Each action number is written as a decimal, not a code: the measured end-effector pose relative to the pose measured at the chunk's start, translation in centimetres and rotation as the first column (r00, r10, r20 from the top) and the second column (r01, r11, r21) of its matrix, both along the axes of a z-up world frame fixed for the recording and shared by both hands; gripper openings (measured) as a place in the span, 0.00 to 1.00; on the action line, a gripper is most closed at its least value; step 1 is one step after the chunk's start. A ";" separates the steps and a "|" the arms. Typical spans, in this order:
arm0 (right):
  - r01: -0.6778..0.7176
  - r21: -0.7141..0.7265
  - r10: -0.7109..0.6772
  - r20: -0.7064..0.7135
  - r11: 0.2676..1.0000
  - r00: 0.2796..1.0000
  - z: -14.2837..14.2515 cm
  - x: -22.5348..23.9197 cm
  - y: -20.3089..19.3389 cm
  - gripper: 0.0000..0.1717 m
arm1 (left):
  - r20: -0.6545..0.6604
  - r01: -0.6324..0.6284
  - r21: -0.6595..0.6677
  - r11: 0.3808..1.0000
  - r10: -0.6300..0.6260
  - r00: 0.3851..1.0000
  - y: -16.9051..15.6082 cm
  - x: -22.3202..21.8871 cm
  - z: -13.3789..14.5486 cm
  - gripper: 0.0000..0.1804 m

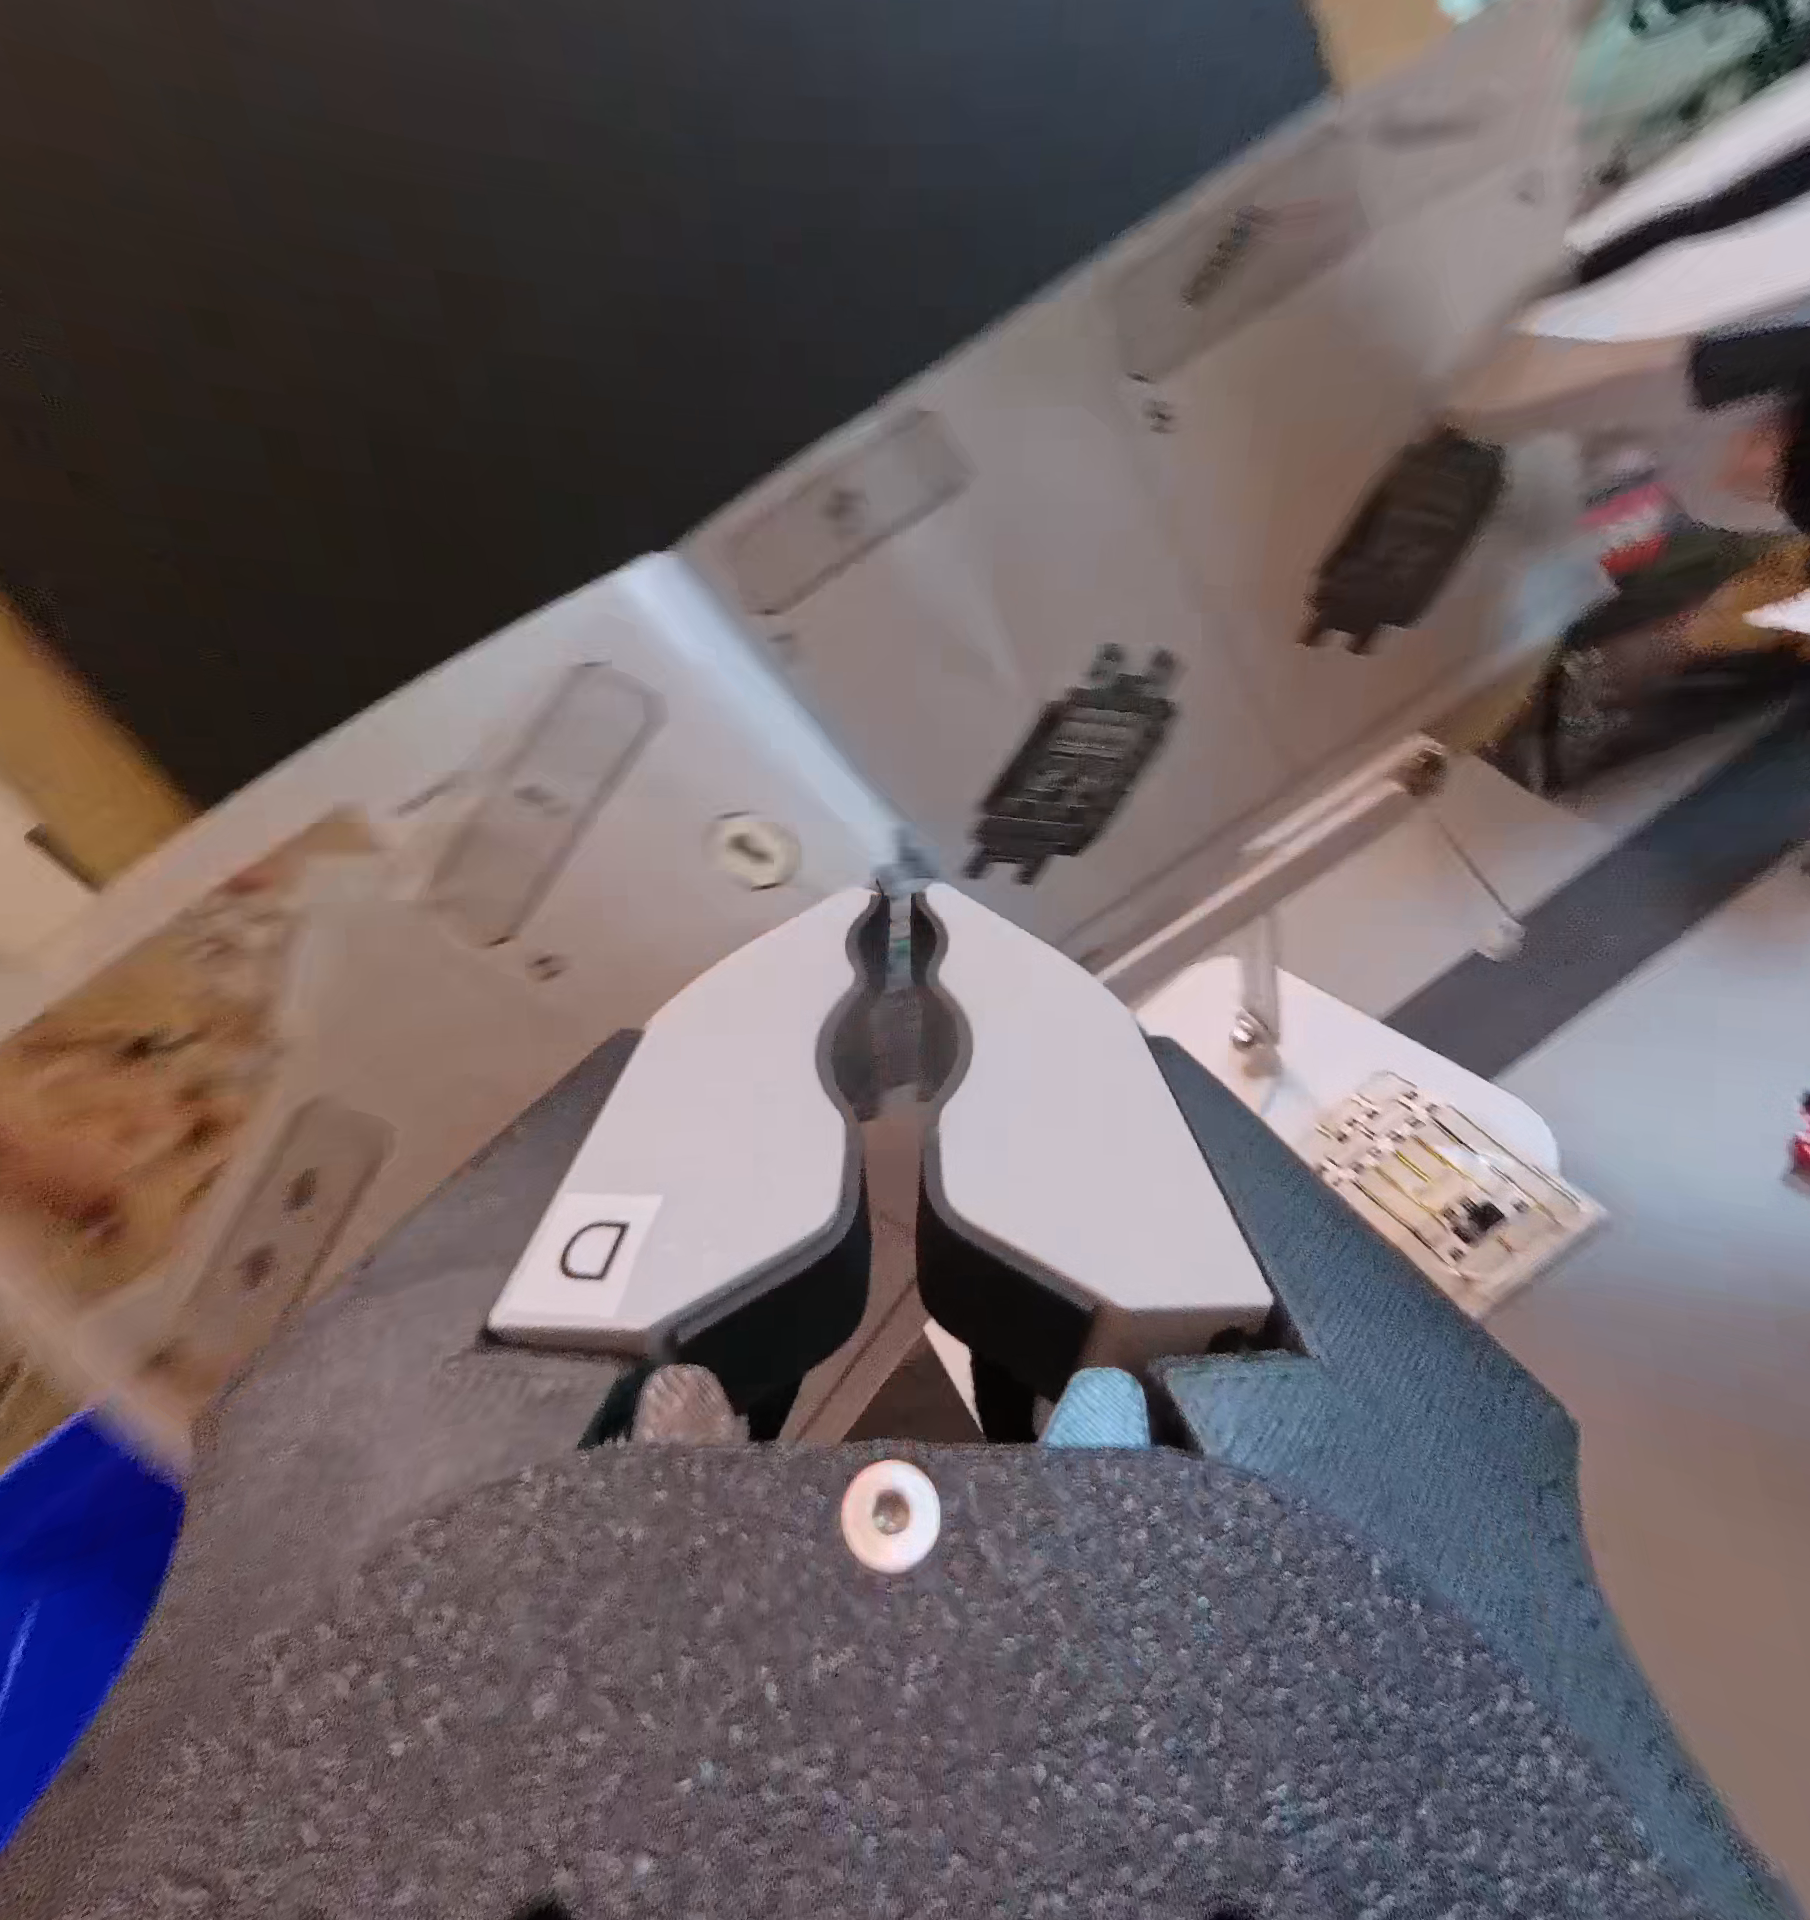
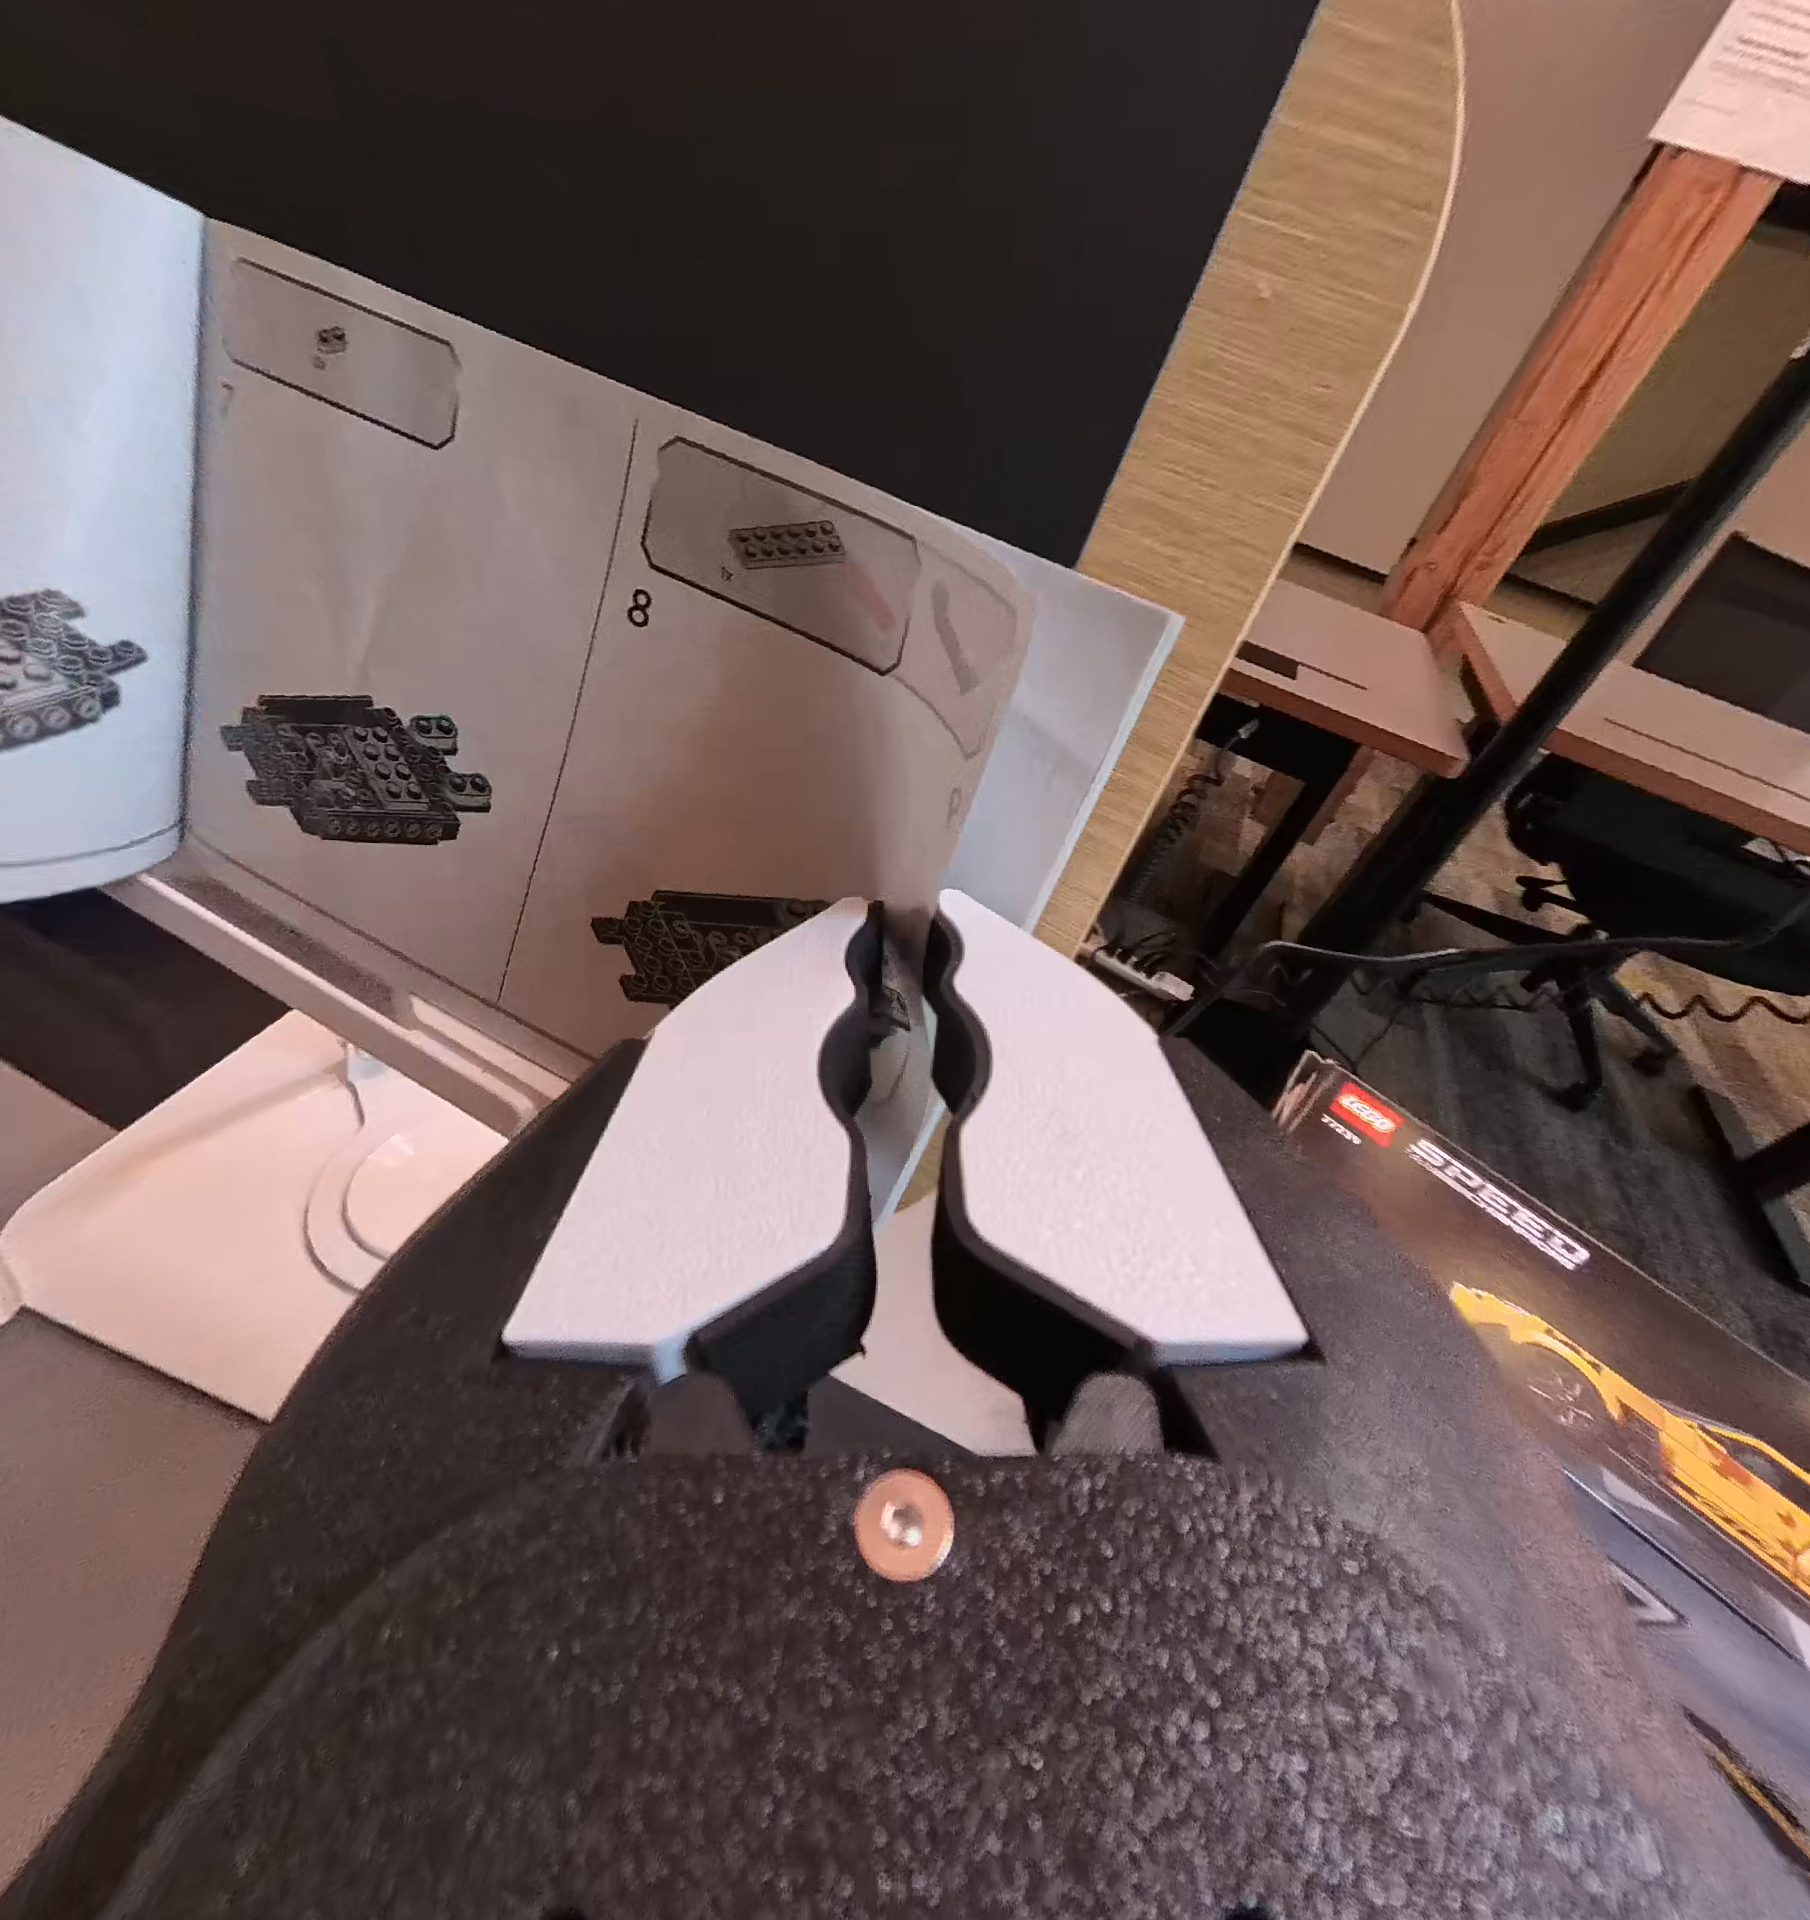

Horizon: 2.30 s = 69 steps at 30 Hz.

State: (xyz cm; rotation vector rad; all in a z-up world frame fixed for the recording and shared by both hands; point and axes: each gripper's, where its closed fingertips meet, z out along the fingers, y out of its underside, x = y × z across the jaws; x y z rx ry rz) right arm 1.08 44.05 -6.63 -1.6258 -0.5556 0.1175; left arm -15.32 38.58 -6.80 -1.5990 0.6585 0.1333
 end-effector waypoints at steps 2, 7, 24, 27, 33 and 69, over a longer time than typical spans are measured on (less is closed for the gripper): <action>0.019 0.003 -0.019 -0.011 1.000 1.000 -0.1 0.4 0.0 0.05 | -0.101 0.002 -0.031 1.000 -0.005 0.995 0.6 1.6 -1.5 0.02; 0.039 -0.004 -0.039 -0.011 0.999 0.999 -1.0 1.7 -0.2 0.04 | -0.211 -0.108 -0.073 0.991 0.090 0.973 2.7 0.0 -3.3 0.02; 0.027 0.052 -0.044 0.372 0.998 0.927 -11.7 -2.9 -2.6 0.01 | -0.372 -0.052 0.006 0.999 0.050 0.927 2.4 3.1 -2.0 0.00; 0.079 0.124 -0.131 0.495 0.989 0.859 -10.6 -1.1 -2.5 0.00 | -0.334 -0.112 -0.089 0.990 0.076 0.939 3.7 1.5 -3.4 0.00; 0.106 0.290 -0.261 0.571 0.951 0.778 -5.7 0.4 -2.9 0.05 | -0.324 -0.126 -0.070 0.990 0.097 0.941 4.0 1.3 -3.4 0.00; -0.158 0.426 -0.314 0.828 0.891 0.464 -5.3 -1.1 -5.5 0.02 | -0.285 0.106 -0.058 0.993 -0.118 0.951 2.3 7.1 -2.6 0.00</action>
